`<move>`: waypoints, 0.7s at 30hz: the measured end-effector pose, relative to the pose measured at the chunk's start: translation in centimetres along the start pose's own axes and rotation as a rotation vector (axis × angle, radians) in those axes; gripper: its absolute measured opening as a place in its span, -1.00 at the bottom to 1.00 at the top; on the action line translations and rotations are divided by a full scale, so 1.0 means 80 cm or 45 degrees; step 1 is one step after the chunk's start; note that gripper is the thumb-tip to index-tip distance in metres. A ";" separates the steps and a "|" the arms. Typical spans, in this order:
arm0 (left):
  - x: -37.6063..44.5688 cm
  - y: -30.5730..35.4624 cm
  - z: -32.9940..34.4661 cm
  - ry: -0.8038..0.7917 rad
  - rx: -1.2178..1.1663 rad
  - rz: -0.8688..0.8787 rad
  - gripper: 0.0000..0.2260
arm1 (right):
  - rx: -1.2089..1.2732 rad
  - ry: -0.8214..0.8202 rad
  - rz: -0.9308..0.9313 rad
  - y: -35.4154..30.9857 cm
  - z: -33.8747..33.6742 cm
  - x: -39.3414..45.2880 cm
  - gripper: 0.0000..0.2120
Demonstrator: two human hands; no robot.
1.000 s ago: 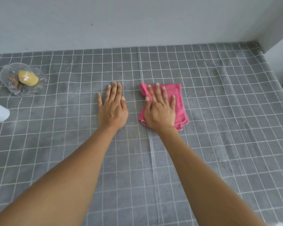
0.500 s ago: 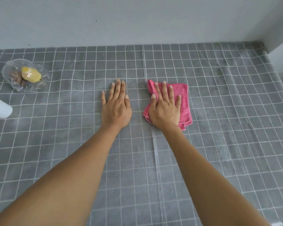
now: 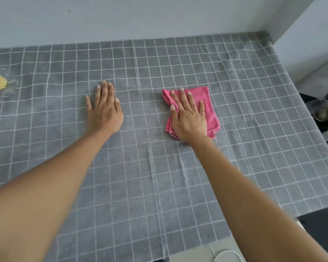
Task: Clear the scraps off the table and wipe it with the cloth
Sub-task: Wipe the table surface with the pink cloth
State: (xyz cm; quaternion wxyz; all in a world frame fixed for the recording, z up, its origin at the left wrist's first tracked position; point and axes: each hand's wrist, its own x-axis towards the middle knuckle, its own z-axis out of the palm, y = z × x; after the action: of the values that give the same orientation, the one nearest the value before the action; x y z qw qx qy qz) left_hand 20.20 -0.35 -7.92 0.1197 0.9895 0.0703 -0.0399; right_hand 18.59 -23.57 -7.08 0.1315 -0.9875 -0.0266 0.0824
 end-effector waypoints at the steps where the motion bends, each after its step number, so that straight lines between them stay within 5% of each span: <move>1: -0.004 0.009 0.000 0.003 0.001 0.010 -0.53 | 0.005 -0.005 -0.006 -0.001 0.000 0.000 -0.52; 8: -0.052 0.121 0.034 0.005 -0.131 0.231 -0.53 | 0.018 0.002 -0.104 0.021 -0.004 -0.018 -0.52; 13: -0.058 0.120 0.046 0.048 -0.050 0.215 -0.53 | 0.058 0.035 0.218 0.055 -0.013 -0.018 -0.51; 18: -0.062 0.123 0.045 0.074 -0.049 0.210 -0.52 | 0.029 0.023 -0.020 0.028 -0.001 -0.043 -0.52; 21: -0.060 0.123 0.045 0.077 -0.055 0.214 -0.52 | 0.040 0.045 0.051 0.048 -0.006 -0.042 -0.52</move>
State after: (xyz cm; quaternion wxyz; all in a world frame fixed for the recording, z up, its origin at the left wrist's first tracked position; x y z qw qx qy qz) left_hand 16.68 -11.31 -8.66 0.1418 0.9899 -0.0084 0.0016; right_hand 15.48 -27.65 -7.09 0.1458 -0.9870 -0.0032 0.0680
